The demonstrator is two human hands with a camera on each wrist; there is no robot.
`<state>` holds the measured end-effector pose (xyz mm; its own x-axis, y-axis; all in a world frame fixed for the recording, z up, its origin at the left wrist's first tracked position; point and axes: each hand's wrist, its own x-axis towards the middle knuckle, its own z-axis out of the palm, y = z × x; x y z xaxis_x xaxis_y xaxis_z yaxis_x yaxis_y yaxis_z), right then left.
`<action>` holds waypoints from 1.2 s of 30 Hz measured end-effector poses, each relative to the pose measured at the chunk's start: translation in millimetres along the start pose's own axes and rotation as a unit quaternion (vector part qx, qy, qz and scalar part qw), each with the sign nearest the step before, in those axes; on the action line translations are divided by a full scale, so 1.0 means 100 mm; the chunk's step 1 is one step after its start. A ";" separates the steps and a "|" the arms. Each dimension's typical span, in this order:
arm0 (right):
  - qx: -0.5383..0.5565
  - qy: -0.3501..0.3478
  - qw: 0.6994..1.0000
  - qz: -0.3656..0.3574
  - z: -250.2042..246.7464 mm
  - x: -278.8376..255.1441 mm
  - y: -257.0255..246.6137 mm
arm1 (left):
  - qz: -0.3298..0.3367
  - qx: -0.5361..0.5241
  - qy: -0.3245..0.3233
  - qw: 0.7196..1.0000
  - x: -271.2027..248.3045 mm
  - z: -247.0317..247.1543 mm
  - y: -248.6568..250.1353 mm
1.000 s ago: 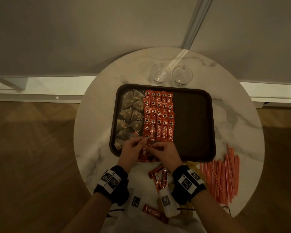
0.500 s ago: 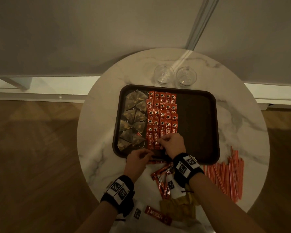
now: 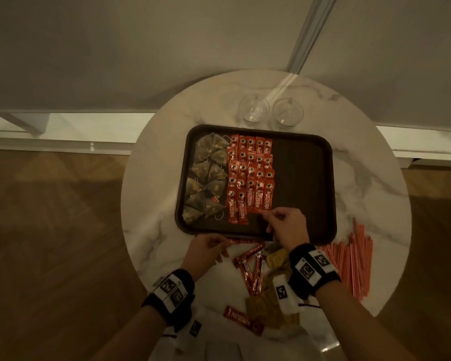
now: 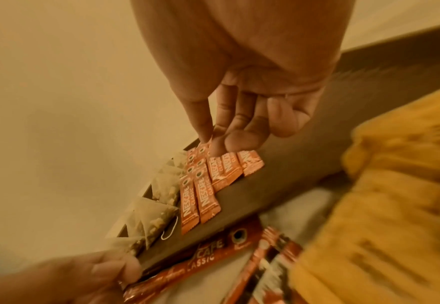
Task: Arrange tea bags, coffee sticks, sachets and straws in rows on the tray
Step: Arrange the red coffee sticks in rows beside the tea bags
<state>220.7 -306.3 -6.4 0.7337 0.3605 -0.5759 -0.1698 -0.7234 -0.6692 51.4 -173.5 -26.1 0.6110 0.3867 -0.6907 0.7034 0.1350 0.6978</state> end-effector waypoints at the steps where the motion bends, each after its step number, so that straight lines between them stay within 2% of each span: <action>1: 0.013 0.007 1.000 -0.001 -0.06 -0.08 0.06 | -0.013 -0.017 -0.004 1.000 -0.04 0.00 -0.01; 3: 0.028 0.018 0.999 -0.005 -0.16 -0.24 0.23 | -0.006 -0.011 -0.019 1.000 -0.12 0.05 -0.01; 5: 0.029 0.033 0.999 -0.019 -0.23 -0.38 0.41 | 0.056 0.074 -0.025 0.995 -0.18 0.15 -0.02; 7: 0.009 0.031 0.999 -0.029 -0.26 -0.53 0.57 | 0.111 0.203 -0.002 0.973 -0.20 0.28 -0.06; 10: -0.057 -0.019 0.998 -0.020 -0.26 -0.71 0.78 | 0.137 0.359 0.052 0.922 -0.20 0.51 -0.21; 13: -0.152 -0.076 0.985 -0.010 -0.11 -0.83 0.92 | 0.156 0.411 0.093 0.893 -0.22 0.70 -0.30; 15: -0.205 -0.090 0.975 -0.001 0.04 -0.87 0.89 | 0.151 0.416 0.109 0.890 -0.24 0.76 -0.37; 20: -0.410 -0.064 0.906 -0.084 0.33 -0.81 0.63 | 0.088 0.339 0.125 0.928 -0.31 0.71 -0.42; 23: -0.438 -0.061 0.892 -0.094 0.40 -0.74 0.59 | 0.053 0.303 0.125 0.943 -0.35 0.57 -0.40; 27: -0.370 -0.083 0.924 -0.057 0.42 -0.70 0.64 | 0.034 0.237 0.135 0.962 -0.47 0.35 -0.41; 30: -0.291 -0.135 0.946 -0.041 0.39 -0.73 0.67 | 0.028 0.158 0.125 0.979 -0.59 0.25 -0.45; 33: -0.190 -0.151 0.969 -0.046 0.29 -0.82 0.57 | 0.018 -0.006 0.121 0.993 -0.73 0.20 -0.39; 36: -0.060 -0.119 0.989 -0.062 0.07 -0.95 0.39 | -0.006 -0.215 0.113 0.970 -0.87 0.24 -0.22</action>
<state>139.8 -364.2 18.5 0.5656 0.5685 -0.5974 0.0012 -0.7250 -0.6887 -8.6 -231.6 14.4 0.4742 0.5673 -0.6733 0.4625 0.4901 0.7388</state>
